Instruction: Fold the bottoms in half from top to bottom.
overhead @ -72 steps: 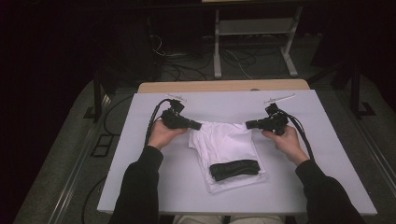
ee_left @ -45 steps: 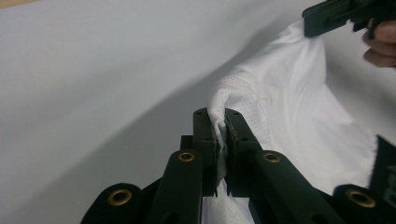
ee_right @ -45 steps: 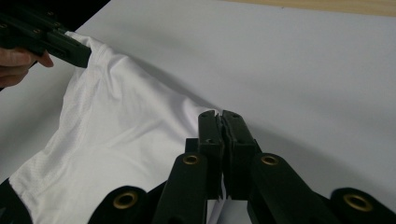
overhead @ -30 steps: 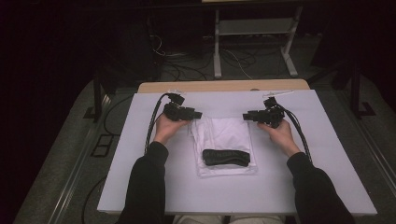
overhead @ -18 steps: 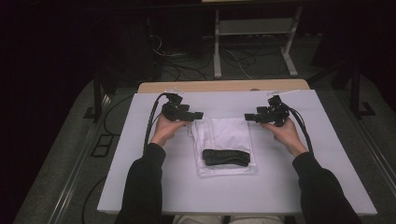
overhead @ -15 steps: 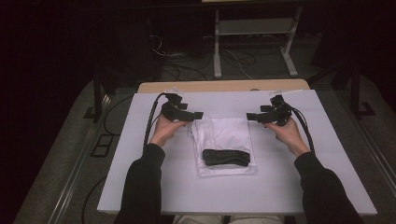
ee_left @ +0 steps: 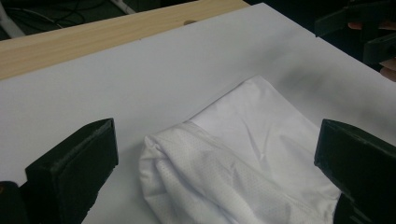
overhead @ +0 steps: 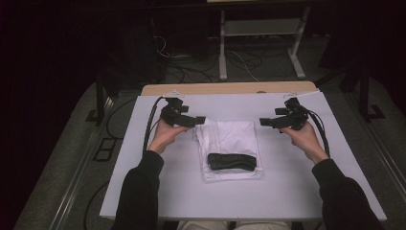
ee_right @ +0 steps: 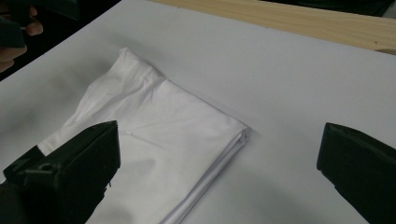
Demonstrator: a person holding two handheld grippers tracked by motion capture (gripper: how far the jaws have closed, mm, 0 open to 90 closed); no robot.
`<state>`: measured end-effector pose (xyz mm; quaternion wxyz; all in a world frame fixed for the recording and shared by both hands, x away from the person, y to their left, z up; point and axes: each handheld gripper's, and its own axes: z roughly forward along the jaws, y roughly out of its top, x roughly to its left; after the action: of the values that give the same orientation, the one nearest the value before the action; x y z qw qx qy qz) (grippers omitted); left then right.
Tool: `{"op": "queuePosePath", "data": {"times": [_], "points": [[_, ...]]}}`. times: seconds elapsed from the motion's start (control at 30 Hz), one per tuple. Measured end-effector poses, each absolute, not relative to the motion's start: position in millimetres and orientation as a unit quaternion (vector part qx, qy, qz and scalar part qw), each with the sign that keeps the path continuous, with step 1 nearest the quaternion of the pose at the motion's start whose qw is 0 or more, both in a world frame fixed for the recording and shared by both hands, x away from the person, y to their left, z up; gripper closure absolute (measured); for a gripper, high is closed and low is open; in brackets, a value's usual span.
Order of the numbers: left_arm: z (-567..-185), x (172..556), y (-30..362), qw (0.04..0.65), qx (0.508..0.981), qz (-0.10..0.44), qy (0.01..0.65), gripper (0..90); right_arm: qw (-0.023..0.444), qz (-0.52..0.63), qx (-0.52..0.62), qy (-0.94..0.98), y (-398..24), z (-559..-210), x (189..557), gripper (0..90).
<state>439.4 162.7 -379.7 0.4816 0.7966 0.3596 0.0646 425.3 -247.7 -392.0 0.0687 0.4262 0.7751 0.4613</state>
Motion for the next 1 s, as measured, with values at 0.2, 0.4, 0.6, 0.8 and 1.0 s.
{"op": "queuePosePath", "data": {"times": [0.2,0.4,0.6,0.8,1.0], "points": [[-379.1,428.2,175.6,0.485,0.792,0.073,0.364,0.0,0.073,0.463,0.419,0.777,-254.3,-387.1,412.9,0.0],[-376.7,417.3,184.8,0.496,0.784,0.078,0.365,0.0,0.075,0.464,0.42,0.776,-263.3,-386.5,402.6,0.0],[-376.5,405.5,193.2,0.497,0.784,0.086,0.363,0.0,0.074,0.46,0.422,0.778,-271.2,-389.2,389.9,0.0],[-378.5,387.1,204.4,0.504,0.779,0.096,0.359,0.0,0.077,0.459,0.418,0.781,-278.1,-389.7,375.0,0.0],[-380.2,369.4,214.1,0.513,0.773,0.104,0.359,0.0,0.083,0.459,0.415,0.781,-285.2,-394.0,357.4,0.0]]}}
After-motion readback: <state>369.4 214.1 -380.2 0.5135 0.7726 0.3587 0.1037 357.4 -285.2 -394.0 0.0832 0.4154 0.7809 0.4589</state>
